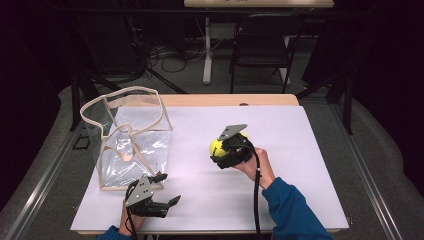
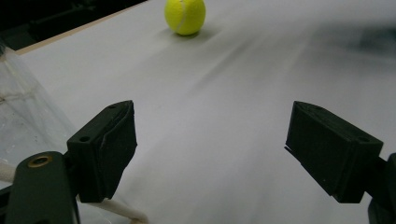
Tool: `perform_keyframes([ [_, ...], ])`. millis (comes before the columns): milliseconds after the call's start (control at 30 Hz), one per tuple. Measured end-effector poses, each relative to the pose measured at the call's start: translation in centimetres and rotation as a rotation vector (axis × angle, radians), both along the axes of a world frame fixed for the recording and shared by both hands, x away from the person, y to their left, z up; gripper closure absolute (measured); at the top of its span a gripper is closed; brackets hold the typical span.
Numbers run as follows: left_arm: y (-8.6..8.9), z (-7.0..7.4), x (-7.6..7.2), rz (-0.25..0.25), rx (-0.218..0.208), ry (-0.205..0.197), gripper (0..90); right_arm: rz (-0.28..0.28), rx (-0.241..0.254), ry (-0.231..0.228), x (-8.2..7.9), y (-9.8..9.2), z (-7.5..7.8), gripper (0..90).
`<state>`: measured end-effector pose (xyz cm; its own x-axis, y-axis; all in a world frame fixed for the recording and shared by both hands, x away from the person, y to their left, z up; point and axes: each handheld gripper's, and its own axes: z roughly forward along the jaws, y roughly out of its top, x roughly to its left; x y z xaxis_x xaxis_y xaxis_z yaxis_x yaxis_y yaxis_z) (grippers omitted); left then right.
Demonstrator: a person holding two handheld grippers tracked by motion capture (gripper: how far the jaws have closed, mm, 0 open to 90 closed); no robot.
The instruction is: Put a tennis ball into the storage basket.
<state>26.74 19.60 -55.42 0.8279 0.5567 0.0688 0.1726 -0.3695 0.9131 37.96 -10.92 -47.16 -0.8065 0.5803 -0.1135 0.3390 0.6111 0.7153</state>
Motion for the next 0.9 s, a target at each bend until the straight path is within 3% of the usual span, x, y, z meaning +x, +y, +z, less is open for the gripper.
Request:
perform_keyframes([
  [900,-0.1,-0.1,0.0,-0.002,-0.004,0.003,15.9,0.008,0.028,-0.043,1.3,0.9,2.8,25.7],
])
